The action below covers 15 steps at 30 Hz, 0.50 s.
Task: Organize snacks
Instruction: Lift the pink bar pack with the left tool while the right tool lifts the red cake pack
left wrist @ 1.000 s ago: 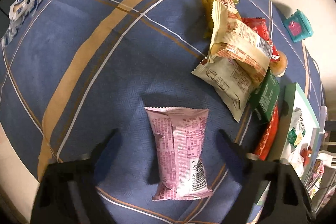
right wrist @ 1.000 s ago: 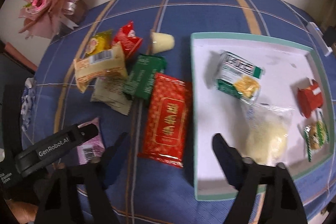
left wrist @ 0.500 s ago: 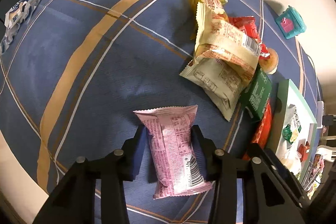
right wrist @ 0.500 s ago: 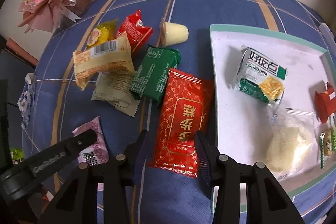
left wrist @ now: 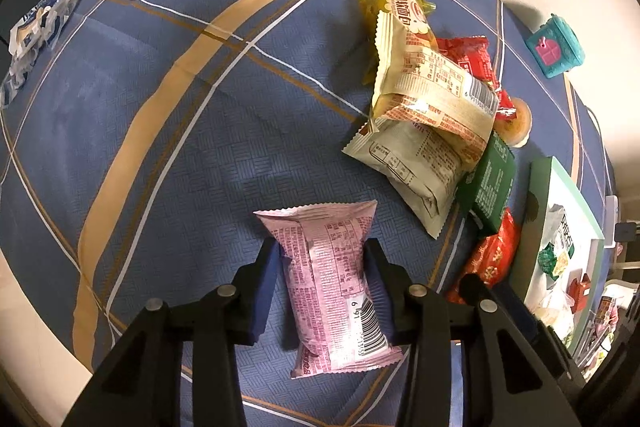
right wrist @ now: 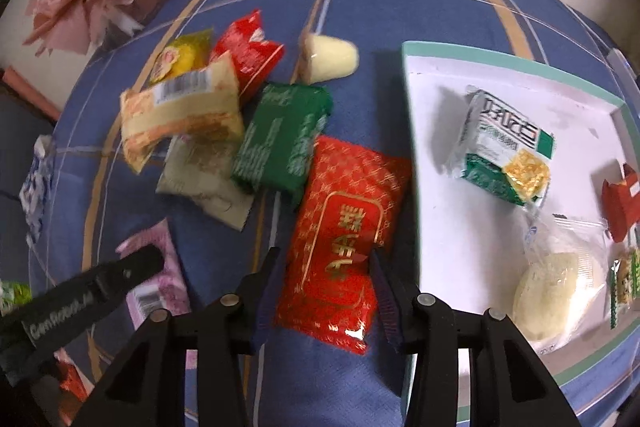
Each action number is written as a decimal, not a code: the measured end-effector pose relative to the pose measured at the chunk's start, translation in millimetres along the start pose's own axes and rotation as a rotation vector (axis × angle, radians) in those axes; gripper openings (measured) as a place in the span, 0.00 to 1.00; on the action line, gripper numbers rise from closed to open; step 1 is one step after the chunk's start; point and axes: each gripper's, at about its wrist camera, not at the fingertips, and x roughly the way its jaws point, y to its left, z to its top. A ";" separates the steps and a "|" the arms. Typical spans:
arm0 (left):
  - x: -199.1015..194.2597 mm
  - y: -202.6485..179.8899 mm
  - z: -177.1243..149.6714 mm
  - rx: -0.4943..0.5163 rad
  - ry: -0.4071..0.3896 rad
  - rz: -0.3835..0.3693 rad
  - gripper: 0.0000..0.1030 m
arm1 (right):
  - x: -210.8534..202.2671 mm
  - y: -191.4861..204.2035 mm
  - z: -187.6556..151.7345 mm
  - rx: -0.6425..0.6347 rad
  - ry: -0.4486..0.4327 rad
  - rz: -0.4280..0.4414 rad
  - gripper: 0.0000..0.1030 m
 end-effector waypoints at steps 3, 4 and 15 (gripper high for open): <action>1.6 -2.0 0.6 0.002 0.000 0.003 0.43 | -0.6 4.4 -3.3 0.000 0.018 0.053 0.45; 3.3 -3.4 1.2 0.002 0.000 0.003 0.43 | -0.2 5.4 -3.0 0.004 0.018 0.050 0.45; 12.9 -8.6 3.2 0.015 -0.001 0.033 0.45 | 16.3 1.2 2.2 0.096 0.020 -0.012 0.62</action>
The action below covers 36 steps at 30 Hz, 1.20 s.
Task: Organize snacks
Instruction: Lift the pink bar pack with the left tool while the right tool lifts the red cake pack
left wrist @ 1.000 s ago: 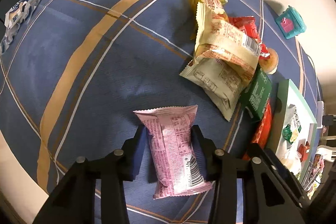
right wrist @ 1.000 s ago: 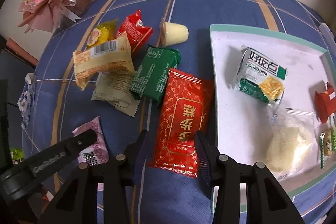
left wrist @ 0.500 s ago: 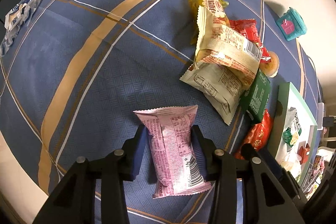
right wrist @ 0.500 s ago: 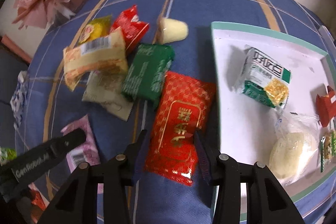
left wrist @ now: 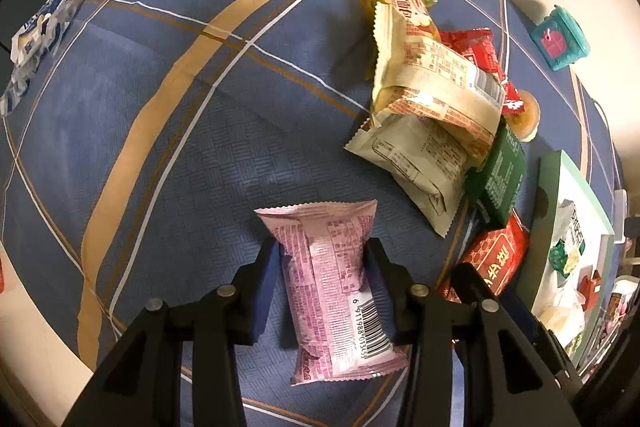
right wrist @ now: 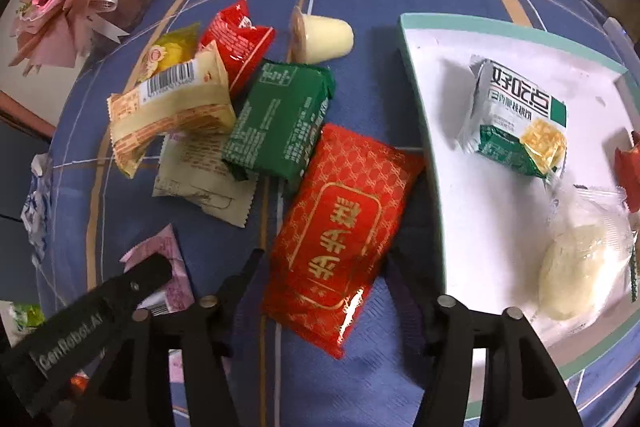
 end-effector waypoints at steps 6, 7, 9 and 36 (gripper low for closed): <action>3.3 1.2 1.0 0.001 0.003 0.003 0.46 | 7.8 14.4 3.5 -0.009 -0.029 -0.043 0.64; 3.8 0.8 0.9 0.002 0.003 0.007 0.46 | 7.0 16.7 2.8 -0.014 -0.033 -0.051 0.64; 5.6 0.8 0.8 0.001 0.001 0.015 0.46 | 9.4 22.8 1.6 -0.026 -0.042 -0.064 0.64; 13.2 -16.1 -2.4 0.046 0.010 0.097 0.45 | 7.1 34.1 -48.9 -0.143 0.011 -0.118 0.51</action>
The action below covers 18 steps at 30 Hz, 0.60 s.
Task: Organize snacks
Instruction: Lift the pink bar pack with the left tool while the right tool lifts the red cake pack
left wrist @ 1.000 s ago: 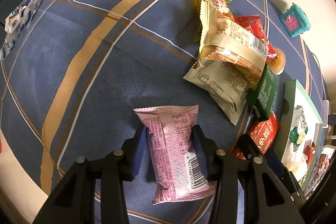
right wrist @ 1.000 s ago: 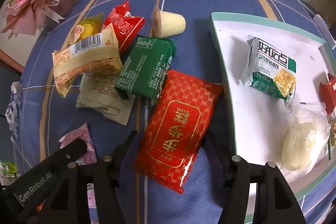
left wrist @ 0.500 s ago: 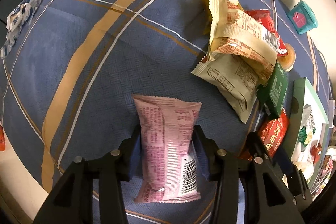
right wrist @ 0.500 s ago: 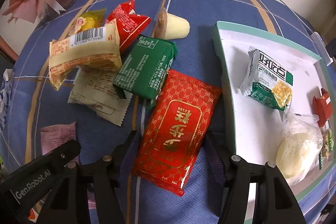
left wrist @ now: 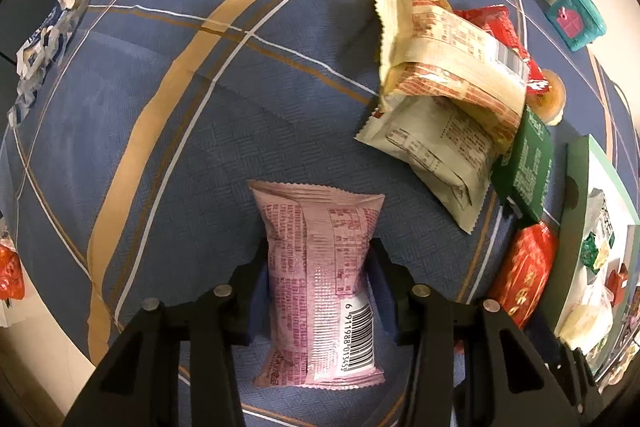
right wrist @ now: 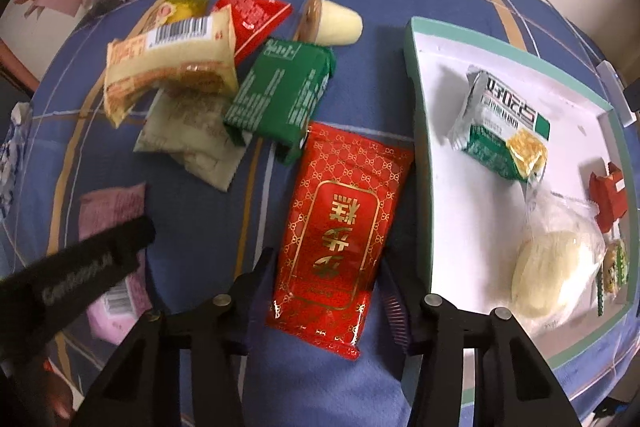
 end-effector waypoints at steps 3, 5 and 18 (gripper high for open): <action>-1.5 -5.8 -6.1 0.010 -0.001 -0.013 0.42 | -0.9 -2.3 -9.0 -0.023 0.016 -0.006 0.51; -3.9 -9.6 -6.2 0.007 0.001 -0.035 0.40 | -1.1 -3.0 -14.1 -0.027 0.030 -0.002 0.50; -33.7 -28.1 -11.8 -0.006 -0.030 -0.120 0.38 | -4.2 -15.7 -30.0 -0.044 0.073 0.046 0.49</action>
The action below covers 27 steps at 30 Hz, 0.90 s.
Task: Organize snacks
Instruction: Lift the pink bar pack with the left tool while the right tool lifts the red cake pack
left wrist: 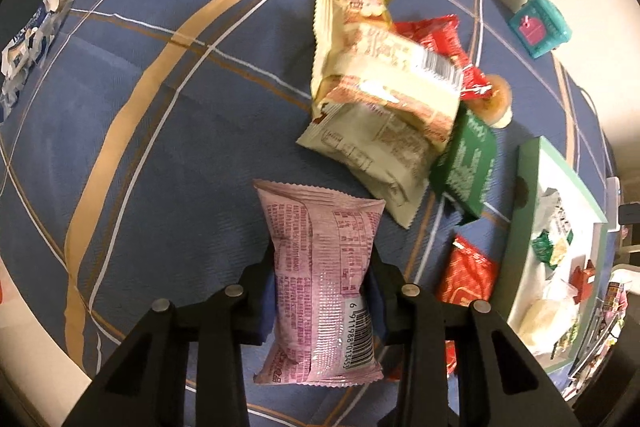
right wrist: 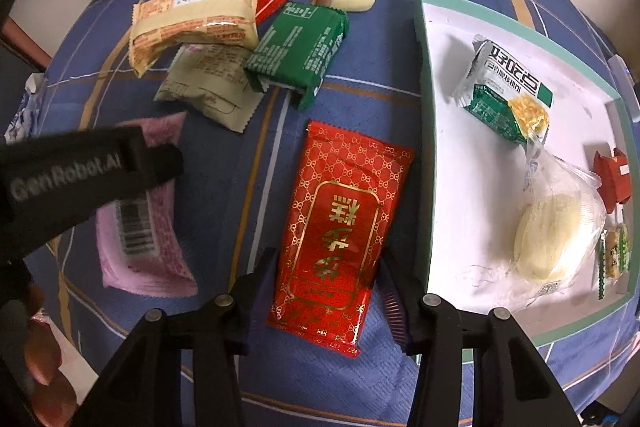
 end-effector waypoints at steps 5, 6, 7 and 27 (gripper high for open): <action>-15.7 -4.6 0.0 -0.004 -0.026 -0.018 0.38 | -15.0 -15.6 2.3 0.006 -0.013 0.024 0.48; -18.7 -5.4 -0.2 -0.004 -0.031 -0.020 0.38 | -17.8 -17.6 2.1 0.001 -0.021 0.021 0.48; -18.9 -5.8 -1.0 -0.003 -0.037 -0.025 0.38 | -20.7 -19.2 2.4 0.000 -0.027 0.018 0.48; -12.3 -11.9 -4.6 0.019 -0.018 -0.008 0.38 | -31.9 -46.6 -1.1 0.023 -0.009 0.057 0.44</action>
